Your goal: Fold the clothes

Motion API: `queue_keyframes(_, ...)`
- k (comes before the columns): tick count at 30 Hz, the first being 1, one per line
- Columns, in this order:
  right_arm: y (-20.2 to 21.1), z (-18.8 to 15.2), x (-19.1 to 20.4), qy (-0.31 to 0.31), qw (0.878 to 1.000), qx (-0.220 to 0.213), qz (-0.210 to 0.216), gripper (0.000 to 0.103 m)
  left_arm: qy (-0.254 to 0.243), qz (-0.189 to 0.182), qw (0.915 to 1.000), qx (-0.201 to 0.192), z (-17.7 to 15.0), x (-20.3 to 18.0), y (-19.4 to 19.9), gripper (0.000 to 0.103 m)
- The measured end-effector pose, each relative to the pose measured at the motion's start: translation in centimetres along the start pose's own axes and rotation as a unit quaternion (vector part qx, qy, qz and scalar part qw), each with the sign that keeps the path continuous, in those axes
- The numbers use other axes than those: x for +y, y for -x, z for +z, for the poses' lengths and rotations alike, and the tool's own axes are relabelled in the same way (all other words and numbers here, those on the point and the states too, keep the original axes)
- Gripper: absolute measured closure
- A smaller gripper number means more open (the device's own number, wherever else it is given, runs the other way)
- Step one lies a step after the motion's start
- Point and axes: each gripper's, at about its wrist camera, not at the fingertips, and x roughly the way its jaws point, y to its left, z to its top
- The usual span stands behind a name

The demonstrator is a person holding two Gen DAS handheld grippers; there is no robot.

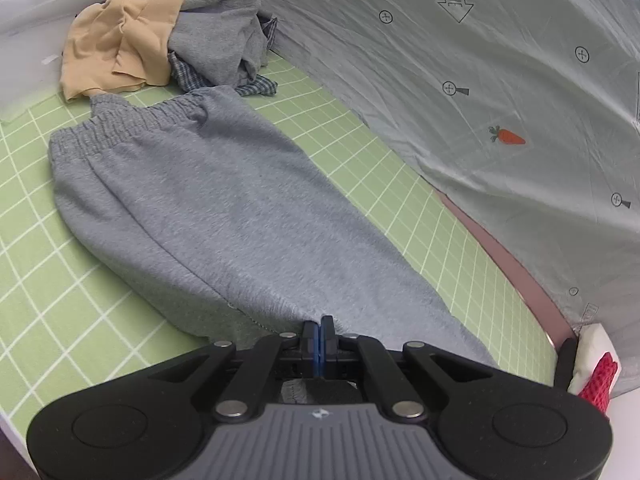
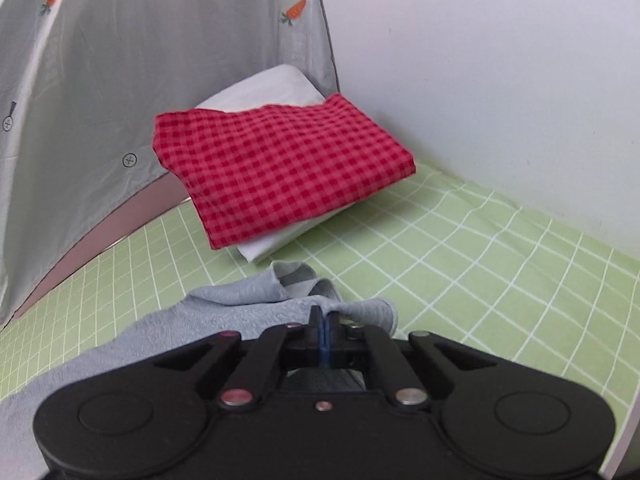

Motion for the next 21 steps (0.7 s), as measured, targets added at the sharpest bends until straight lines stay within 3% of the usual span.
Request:
queue_keyframes(5, -1.4, -3.3, -1.2, 0.028, 0.997, 0.067, -0.032, 0.102, 0.01, 0.045, 0.9981, 0.041, -2.3, 2.7, -1.8, 0.101)
queue_keyframes(8, -2.8, -4.9, -1.5, 0.034, 0.993, 0.108, -0.045, 0.099, 0.015, 0.059, 0.9968, 0.053, -2.8, 3.4, -2.5, 0.095)
queue_keyframes(11, -2.5, -4.8, -1.5, 0.025, 0.993, 0.102, -0.059, 0.065, 0.02, 0.073, 0.9951, 0.064, -3.3, 4.0, -3.3, 0.081)
queue_keyframes(12, -2.3, -4.7, -1.6, 0.013, 0.993, 0.097, -0.062, 0.059, 0.011, 0.08, 0.995, 0.058, -3.1, 3.8, -3.1, 0.073)
queue_keyframes(14, -2.2, -4.5, -1.9, -0.012, 0.993, 0.097, -0.063, 0.055, -0.001, 0.092, 0.9946, 0.049, -2.9, 3.5, -3.0, 0.066)
queue_keyframes(17, -2.1, -4.8, -1.9, -0.027, 0.992, 0.1, -0.078, 0.039, 0.006, 0.095, 0.9944, 0.045, -2.8, 3.6, -2.8, 0.064)
queue_keyframes(21, -2.0, -5.9, -1.6, -0.033, 0.99, 0.11, -0.078, 0.034, 0.01, 0.101, 0.9937, 0.048, -2.9, 3.4, -3.0, 0.06)
